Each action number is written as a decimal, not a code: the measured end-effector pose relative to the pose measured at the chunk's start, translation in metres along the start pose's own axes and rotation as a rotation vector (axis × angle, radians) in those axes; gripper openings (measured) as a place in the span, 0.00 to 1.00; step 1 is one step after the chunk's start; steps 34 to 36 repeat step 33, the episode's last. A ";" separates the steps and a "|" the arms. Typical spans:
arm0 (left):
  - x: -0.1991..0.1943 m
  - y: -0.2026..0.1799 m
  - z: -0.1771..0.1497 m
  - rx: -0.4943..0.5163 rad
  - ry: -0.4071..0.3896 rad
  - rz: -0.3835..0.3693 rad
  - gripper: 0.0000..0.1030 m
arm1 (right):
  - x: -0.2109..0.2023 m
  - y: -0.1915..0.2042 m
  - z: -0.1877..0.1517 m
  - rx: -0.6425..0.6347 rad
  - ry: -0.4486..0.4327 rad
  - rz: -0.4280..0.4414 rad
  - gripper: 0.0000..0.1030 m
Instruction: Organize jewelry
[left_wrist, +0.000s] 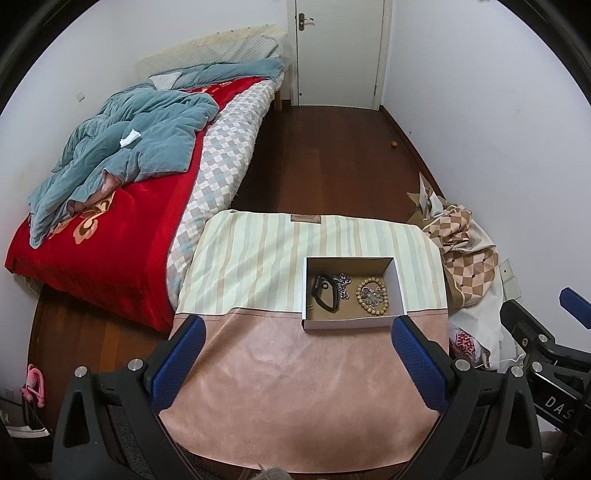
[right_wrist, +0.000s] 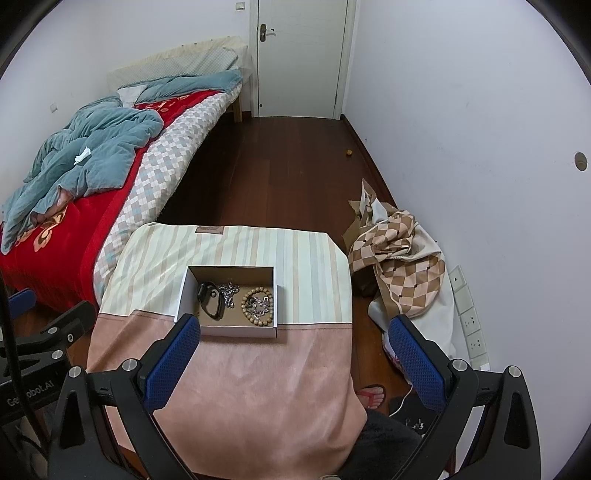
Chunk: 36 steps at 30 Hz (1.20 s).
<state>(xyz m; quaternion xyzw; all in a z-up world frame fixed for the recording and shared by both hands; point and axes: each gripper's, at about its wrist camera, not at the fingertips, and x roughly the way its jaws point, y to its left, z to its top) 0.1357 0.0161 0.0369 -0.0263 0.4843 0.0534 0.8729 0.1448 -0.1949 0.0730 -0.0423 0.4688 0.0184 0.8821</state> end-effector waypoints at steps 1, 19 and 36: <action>0.000 0.001 -0.001 0.000 0.001 -0.001 1.00 | 0.001 0.000 0.000 -0.001 0.001 0.000 1.00; 0.002 -0.001 -0.003 0.000 0.006 0.003 1.00 | 0.004 0.001 -0.002 -0.010 0.011 0.001 1.00; 0.001 0.002 -0.006 -0.002 -0.003 -0.001 1.00 | 0.005 0.002 -0.006 -0.012 0.015 0.000 1.00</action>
